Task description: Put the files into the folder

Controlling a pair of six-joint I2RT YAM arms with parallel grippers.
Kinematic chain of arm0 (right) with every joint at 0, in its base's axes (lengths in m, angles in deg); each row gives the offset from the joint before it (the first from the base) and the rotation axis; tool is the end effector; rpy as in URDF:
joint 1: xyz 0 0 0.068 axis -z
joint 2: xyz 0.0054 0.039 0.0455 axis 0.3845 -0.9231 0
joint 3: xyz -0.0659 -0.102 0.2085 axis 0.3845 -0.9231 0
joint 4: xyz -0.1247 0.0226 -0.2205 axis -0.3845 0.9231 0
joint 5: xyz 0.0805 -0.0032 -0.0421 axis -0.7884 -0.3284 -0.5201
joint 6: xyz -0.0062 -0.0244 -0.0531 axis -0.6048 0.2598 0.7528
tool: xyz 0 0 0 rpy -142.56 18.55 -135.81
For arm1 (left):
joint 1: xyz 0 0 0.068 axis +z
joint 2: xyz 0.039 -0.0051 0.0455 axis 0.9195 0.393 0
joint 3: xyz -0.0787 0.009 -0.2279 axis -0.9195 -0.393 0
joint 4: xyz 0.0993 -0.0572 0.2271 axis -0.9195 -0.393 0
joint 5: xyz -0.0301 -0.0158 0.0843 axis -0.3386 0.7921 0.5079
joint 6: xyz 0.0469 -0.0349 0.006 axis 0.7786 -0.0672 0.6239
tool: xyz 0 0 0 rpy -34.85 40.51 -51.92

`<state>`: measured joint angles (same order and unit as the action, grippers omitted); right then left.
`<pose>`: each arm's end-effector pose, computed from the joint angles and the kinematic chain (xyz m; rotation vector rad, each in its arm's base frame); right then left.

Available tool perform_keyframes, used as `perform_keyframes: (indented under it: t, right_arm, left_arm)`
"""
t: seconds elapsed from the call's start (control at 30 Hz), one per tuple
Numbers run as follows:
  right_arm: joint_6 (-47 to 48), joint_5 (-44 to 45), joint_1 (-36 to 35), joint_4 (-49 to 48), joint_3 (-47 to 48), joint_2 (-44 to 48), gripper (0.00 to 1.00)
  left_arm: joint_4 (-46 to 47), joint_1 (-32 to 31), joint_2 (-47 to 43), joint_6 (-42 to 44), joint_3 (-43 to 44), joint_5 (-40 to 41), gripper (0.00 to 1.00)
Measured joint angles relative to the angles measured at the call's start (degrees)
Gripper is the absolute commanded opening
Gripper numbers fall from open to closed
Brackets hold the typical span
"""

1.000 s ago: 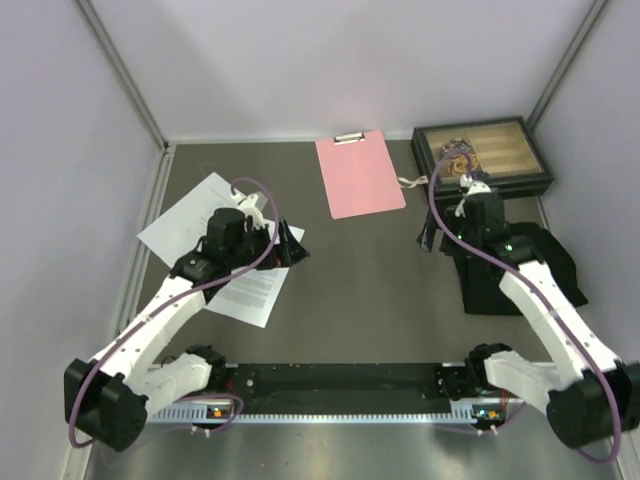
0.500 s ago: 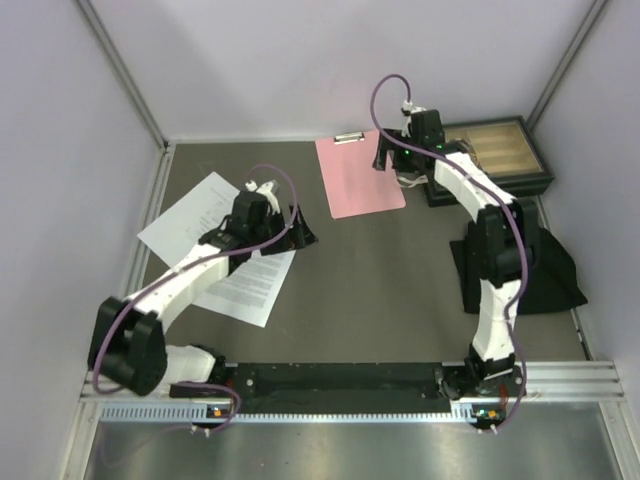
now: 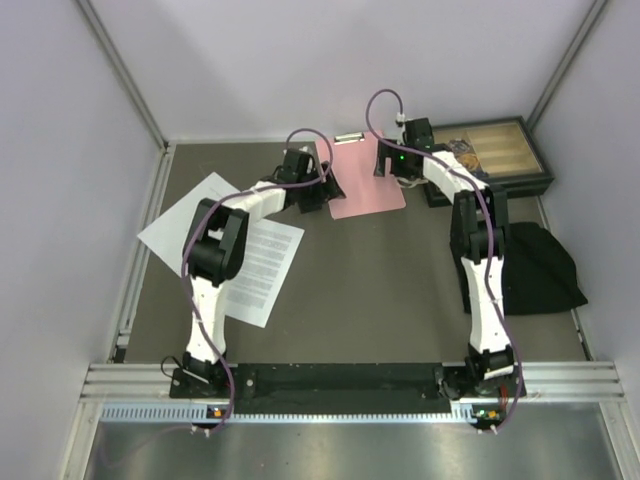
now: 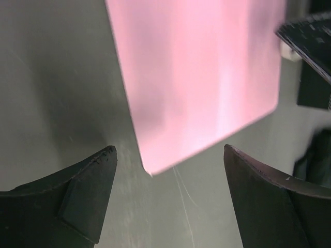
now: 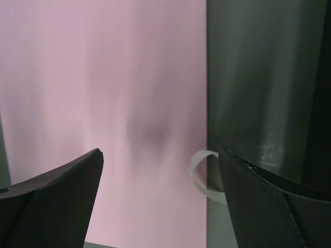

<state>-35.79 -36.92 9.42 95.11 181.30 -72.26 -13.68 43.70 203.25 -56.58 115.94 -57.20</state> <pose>0.4987 0.1235 0.1620 -0.0901 2.3736 0.3966 0.4223 -0.1915 0.1501 -0.2442 2.4084 -0.8217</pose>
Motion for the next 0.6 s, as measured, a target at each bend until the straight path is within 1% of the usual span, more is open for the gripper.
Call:
perform_keyframes:
  t: [0.13,0.23,0.3,0.37,0.47,0.5,0.53,0.6]
  right_arm:
    - [0.8,-0.6,1.4,0.4,2.3,-2.7,0.93]
    - [1.0,-1.7,1.6,1.1,7.1,-5.4,0.93]
    - [0.7,-2.2,1.8,0.8,10.2,-7.4,0.92]
    - [0.3,-3.2,1.9,0.6,10.8,-8.2,0.90]
    - [-1.2,-5.3,2.1,-0.2,11.0,-8.5,0.83]
    - [-1.7,-6.0,2.1,-0.4,11.0,-8.6,0.78]
    - [-2.4,-7.0,2.1,-0.8,11.0,-8.7,0.76]
    - [-3.6,-8.9,2.1,-1.5,11.0,-9.0,0.69]
  left_arm:
    - [0.3,1.4,5.2,-1.2,5.7,0.2,0.89]
    - [0.3,2.3,8.7,-2.0,10.4,0.2,0.89]
    - [0.5,2.8,11.0,-2.7,13.7,0.2,0.89]
    - [1.1,3.2,12.5,-3.5,15.7,0.0,0.88]
    - [2.2,3.4,13.6,-4.7,16.6,-0.7,0.85]
    - [2.6,3.4,13.8,-5.0,16.7,-0.9,0.83]
    - [2.8,3.4,13.9,-5.2,16.7,-1.1,0.80]
    - [3.1,3.5,14.2,-5.4,16.7,-1.5,0.78]
